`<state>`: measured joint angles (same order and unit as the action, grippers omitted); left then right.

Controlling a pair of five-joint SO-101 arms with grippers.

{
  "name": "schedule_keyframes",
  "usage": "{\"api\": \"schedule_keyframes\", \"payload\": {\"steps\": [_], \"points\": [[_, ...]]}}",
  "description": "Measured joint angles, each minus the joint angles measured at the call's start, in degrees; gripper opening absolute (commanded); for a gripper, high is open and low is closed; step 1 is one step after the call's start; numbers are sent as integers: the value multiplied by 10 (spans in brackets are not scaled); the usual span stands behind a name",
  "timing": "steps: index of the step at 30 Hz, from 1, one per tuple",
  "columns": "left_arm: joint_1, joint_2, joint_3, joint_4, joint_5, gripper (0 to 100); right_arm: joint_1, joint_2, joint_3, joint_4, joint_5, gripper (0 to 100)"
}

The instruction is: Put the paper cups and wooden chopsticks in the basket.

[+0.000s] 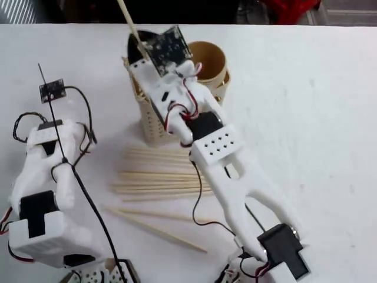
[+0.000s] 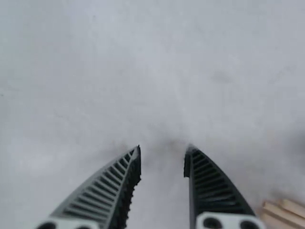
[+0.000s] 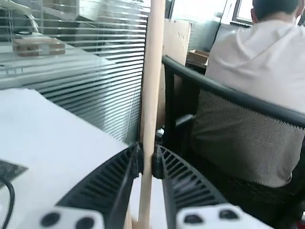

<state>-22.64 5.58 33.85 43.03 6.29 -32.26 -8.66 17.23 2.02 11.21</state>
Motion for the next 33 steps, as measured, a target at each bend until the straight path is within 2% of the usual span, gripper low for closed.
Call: {"api": "schedule_keyframes", "payload": {"steps": [10, 15, 19, 26, 31, 33], "points": [[0, 0, 0, 0, 0, 169, 13, 0, 75, -17, -4, 26], [0, 0, 0, 0, 0, 169, 13, -1, 79, -12, -4, 160], [0, 0, 0, 0, 0, 169, 13, -33, 80, 31, -4, 180], [0, 0, 0, 0, 0, 169, 13, -176, 80, 222, -4, 180], [0, 0, 0, 0, 0, 169, 29, -306, 79, 450, -1, 180], [0, 0, 0, 0, 0, 169, 20, -344, 79, 543, 30, 180]]}}
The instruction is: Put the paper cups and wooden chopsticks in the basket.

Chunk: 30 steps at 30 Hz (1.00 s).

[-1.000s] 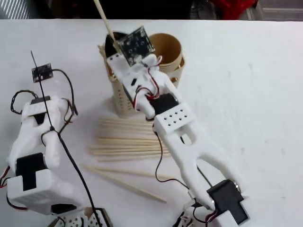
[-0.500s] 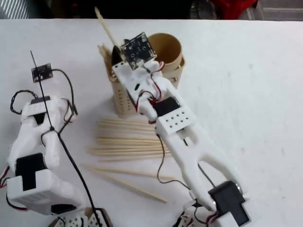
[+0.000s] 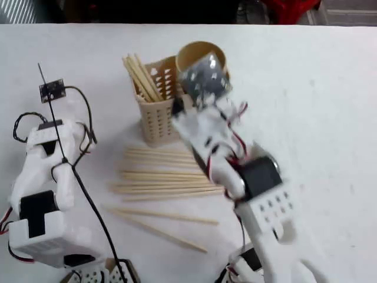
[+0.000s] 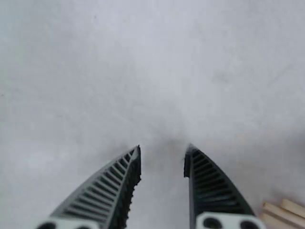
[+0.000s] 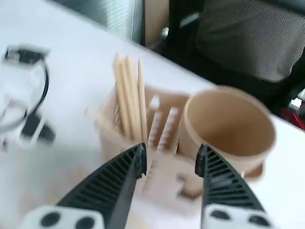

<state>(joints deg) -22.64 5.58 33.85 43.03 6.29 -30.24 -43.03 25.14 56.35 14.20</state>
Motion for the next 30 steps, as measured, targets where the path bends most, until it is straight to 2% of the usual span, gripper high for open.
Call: {"api": "schedule_keyframes", "payload": {"steps": [4, 8, 12, 16, 21, 30], "points": [[0, 0, 0, 0, 0, 169, -75, -15, 7, 148, 95, 180], [0, 0, 0, 0, 0, 169, -171, 15, 62, 213, 127, 180], [0, 0, 0, 0, 0, 169, -258, 53, 161, 188, 149, 183], [0, 0, 0, 0, 0, 169, -321, 56, 267, 101, 160, 183], [0, 0, 0, 0, 0, 169, -336, 60, 332, 23, 160, 183], [0, 0, 0, 0, 0, 169, -338, 76, 355, 3, 151, 184]]}}
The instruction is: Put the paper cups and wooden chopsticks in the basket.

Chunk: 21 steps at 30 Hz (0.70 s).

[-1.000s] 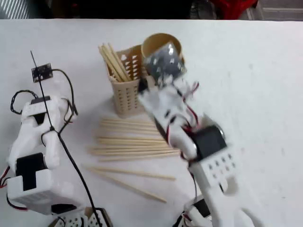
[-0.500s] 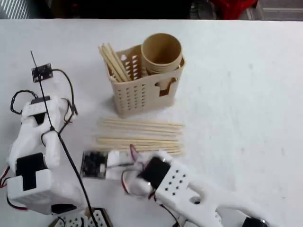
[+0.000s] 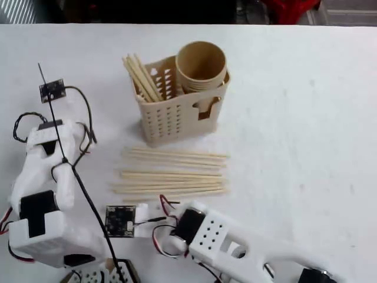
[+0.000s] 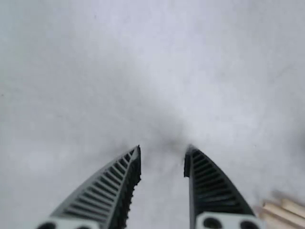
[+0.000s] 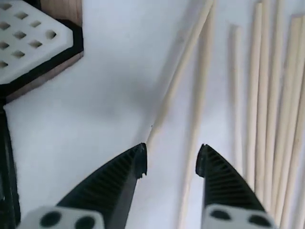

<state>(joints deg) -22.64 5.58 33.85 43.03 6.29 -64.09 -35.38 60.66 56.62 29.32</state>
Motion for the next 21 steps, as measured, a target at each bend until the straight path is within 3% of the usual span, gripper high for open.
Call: {"api": "schedule_keyframes", "payload": {"steps": [5, 11, 21], "points": [[0, 0, 0, 0, 0, 169, 1, 52, -2, -14, -31, 195], [0, 0, 0, 0, 0, 169, 1, 115, -18, -15, -54, 324], [0, 0, 0, 0, 0, 169, 10, 178, -32, -34, -58, 224]]}}
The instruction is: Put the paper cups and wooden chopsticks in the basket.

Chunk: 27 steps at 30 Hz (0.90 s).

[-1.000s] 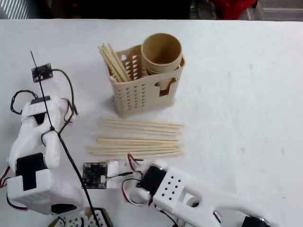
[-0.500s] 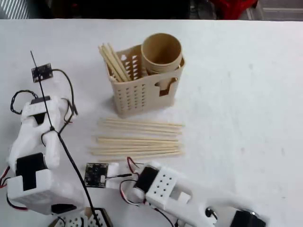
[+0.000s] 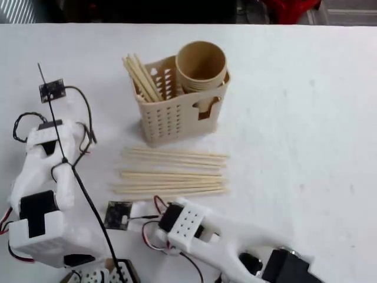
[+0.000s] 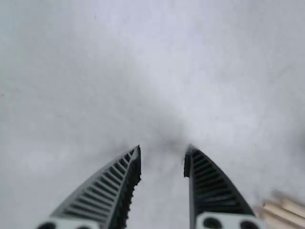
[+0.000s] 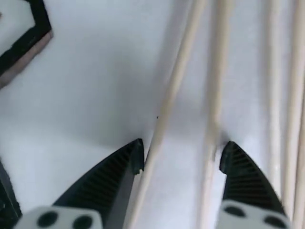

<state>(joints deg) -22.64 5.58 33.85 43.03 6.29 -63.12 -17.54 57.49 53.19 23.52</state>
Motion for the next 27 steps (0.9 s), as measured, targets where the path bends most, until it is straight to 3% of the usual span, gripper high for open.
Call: {"api": "schedule_keyframes", "payload": {"steps": [11, 18, 27], "points": [[0, 0, 0, 0, 0, 169, 112, 12, -31, -4, 13, 29], [0, 0, 0, 0, 0, 169, 220, 12, -53, -4, 29, 17], [0, 0, 0, 0, 0, 169, 271, 12, -55, -8, 47, 17]]}}
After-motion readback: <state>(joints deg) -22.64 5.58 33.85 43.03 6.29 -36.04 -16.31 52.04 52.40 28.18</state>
